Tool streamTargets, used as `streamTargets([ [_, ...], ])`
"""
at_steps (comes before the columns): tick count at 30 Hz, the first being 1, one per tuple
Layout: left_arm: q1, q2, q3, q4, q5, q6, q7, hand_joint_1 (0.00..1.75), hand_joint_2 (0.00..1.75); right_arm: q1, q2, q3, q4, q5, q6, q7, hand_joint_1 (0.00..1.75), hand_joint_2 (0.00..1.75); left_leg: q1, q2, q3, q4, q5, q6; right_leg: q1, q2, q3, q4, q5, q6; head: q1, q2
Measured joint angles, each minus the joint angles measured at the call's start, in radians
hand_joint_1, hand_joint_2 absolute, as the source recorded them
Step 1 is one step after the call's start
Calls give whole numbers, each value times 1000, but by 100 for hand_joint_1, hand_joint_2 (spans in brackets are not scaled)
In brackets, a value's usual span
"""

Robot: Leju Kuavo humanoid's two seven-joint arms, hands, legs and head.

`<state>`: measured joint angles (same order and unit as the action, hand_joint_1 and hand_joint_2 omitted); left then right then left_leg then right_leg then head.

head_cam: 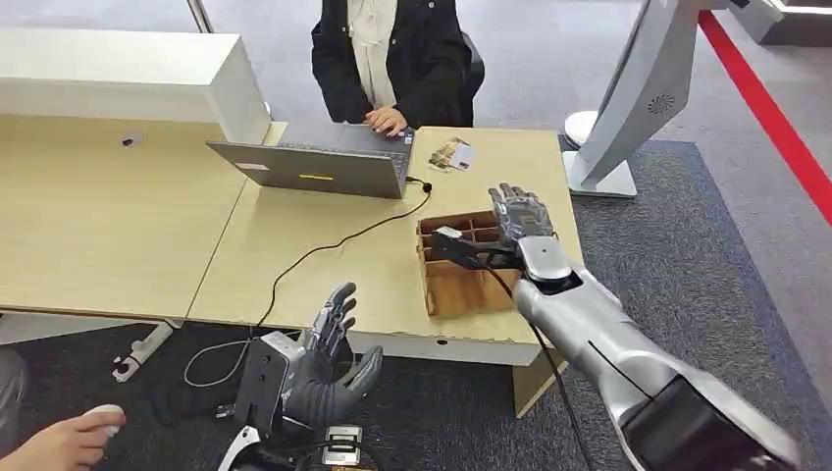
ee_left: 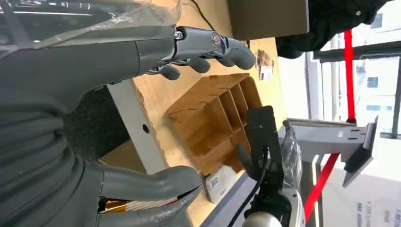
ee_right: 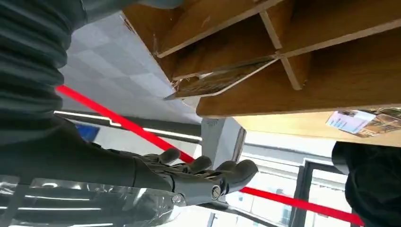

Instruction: Pass the card to the sensor for recognition and then transmit it.

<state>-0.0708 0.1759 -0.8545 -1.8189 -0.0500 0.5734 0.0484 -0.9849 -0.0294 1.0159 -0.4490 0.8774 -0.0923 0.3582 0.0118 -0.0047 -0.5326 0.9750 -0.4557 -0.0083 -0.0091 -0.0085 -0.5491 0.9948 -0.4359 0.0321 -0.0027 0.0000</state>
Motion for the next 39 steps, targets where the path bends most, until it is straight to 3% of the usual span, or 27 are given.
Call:
streamTargets([
  [2, 0, 0, 0, 0, -2, 5, 2, 0, 175, 0, -1, -1, 5, 0, 0, 0, 0, 175, 0, 0, 0, 0, 0, 0, 0, 0, 0, 0, 0, 0, 0, 0],
  [3, 0, 1, 0, 0, -3, 13, 5, 0, 175, -1, -1, -1, 8, -1, 0, 0, 52, 175, 0, 0, 0, 0, 0, 0, 0, 0, 0, 0, 0, 0, 0, 0],
  [4, 0, 2, 0, 0, -5, 21, 8, 0, 175, -1, 0, -2, 10, -1, 0, -2, 80, 175, 0, 0, 0, 0, 0, 0, 0, 0, 0, 0, 0, 0, 0, 0],
  [5, 0, 3, 0, 0, -6, 23, 9, 0, 175, -1, 0, -2, 12, -1, 0, -3, 150, 175, 0, 0, 0, 0, 0, 0, 0, 0, 0, 0, 0, 0, 0, 0],
  [9, 0, 4, -1, -6, -7, 37, 13, 0, 175, -4, 5, -2, 20, -3, 2, -7, 173, 175, 0, 0, 0, 0, 0, 0, 0, 0, 0, 0, 0, 0, 0, 0],
  [13, -1, 5, -3, -8, -7, 39, 16, 0, 175, -10, 7, -3, 26, -8, 1, -15, 175, 175, 0, 0, 0, 0, 0, 0, 0, 0, 0, 0, 0, 0, 0, 0],
  [32, -1, 10, -9, -8, -3, 20, 14, 0, 175, -23, 8, -3, 37, -8, -8, -13, 152, 175, 0, 0, 0, 0, 0, 0, 0, 0, 0, 0, 0, 0, 0, 0],
  [39, -1, 10, -9, -8, -3, 14, 8, 0, 175, -21, 6, -3, 37, 2, -15, -3, 154, 175, 0, 0, 0, 0, 0, 0, 0, 0, 0, 0, 0, 0, 0, 0],
])
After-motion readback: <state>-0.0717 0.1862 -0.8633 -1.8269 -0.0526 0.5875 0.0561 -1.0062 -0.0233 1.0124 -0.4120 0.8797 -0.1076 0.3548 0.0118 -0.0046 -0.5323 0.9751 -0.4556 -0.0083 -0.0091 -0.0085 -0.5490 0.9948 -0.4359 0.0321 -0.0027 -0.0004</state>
